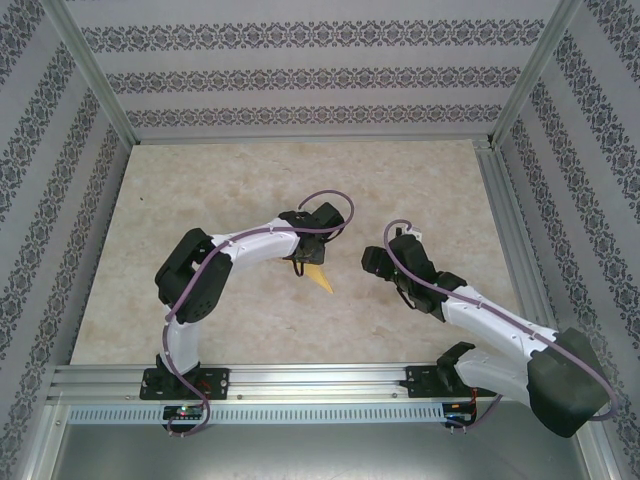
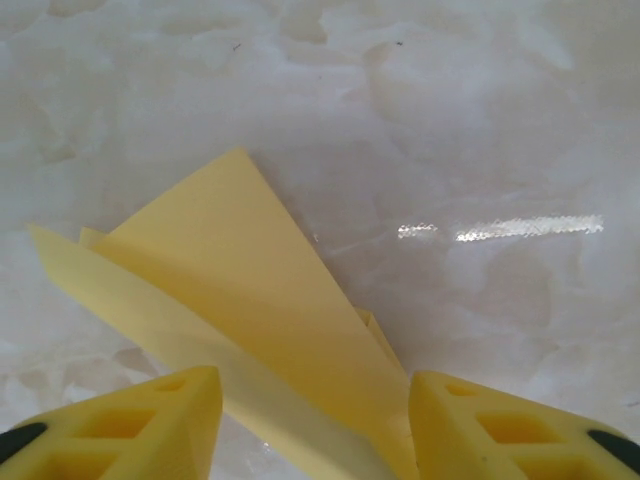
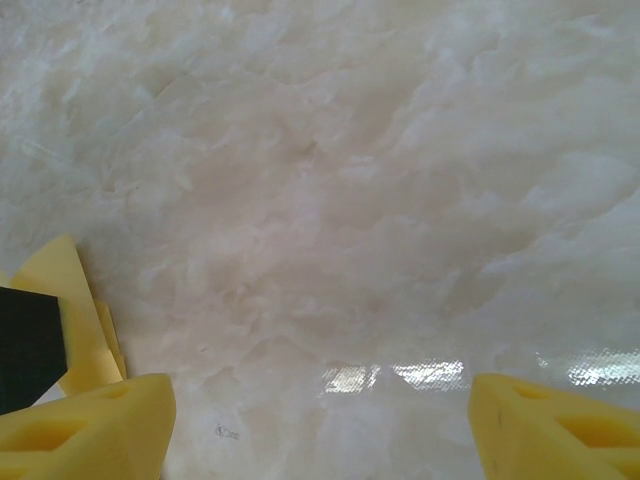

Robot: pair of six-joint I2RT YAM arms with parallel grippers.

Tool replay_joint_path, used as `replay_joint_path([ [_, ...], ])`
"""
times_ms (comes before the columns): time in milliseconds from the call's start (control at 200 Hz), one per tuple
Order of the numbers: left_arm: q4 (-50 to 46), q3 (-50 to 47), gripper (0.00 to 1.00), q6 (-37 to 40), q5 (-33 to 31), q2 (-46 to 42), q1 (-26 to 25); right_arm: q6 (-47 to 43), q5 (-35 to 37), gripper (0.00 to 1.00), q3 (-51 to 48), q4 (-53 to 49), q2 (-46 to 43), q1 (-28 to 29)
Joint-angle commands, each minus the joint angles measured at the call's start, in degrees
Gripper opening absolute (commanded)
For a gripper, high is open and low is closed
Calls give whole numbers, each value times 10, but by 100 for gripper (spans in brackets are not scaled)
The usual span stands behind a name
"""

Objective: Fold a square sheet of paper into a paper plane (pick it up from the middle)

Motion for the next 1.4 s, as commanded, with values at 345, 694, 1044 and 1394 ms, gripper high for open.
replay_joint_path([
  [345,30,-80,22,-59,-5,-95,-6,18,-5,77,-4,0,2,-6],
  [694,116,-168,0,-66,13,-201,-6,29,-33,76,-10,34,-16,-4],
  [1044,247,-214,0,31,131,-298,2,51,-26,75,17,12,-46,5],
  [1394,413,-267,0,1,296,-230,49,32,-23,68,64,-33,-9,46],
])
